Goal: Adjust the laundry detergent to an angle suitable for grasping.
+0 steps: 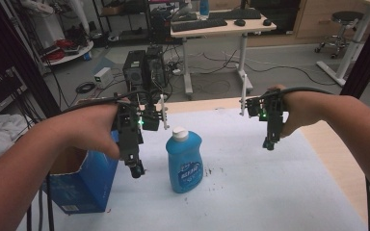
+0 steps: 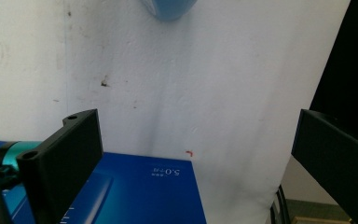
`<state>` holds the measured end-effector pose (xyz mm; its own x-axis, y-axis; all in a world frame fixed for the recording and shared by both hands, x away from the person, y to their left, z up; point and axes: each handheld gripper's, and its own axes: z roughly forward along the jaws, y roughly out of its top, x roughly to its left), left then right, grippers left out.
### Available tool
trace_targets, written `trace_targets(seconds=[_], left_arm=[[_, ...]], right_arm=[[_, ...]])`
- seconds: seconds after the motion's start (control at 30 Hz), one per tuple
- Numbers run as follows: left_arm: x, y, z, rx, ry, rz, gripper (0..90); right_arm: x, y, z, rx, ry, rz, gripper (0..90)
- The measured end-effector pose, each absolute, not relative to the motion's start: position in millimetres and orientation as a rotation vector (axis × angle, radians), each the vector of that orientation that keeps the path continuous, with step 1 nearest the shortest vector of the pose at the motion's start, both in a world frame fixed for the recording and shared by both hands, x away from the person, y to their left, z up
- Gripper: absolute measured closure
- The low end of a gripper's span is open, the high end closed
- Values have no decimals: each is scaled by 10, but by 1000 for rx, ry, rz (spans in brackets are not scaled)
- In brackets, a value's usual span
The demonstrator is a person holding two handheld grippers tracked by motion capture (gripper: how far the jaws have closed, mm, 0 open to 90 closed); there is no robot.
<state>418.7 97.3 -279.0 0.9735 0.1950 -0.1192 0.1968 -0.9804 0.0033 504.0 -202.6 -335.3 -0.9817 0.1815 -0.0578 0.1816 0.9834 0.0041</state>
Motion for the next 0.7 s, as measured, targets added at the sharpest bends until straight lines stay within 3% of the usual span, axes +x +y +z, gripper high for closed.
trace_targets(seconds=[0.7], left_arm=[[4211,956,-2767,3097,330,-186,18]], right_arm=[[5072,-2096,-3407,268,3072,-37,9]])
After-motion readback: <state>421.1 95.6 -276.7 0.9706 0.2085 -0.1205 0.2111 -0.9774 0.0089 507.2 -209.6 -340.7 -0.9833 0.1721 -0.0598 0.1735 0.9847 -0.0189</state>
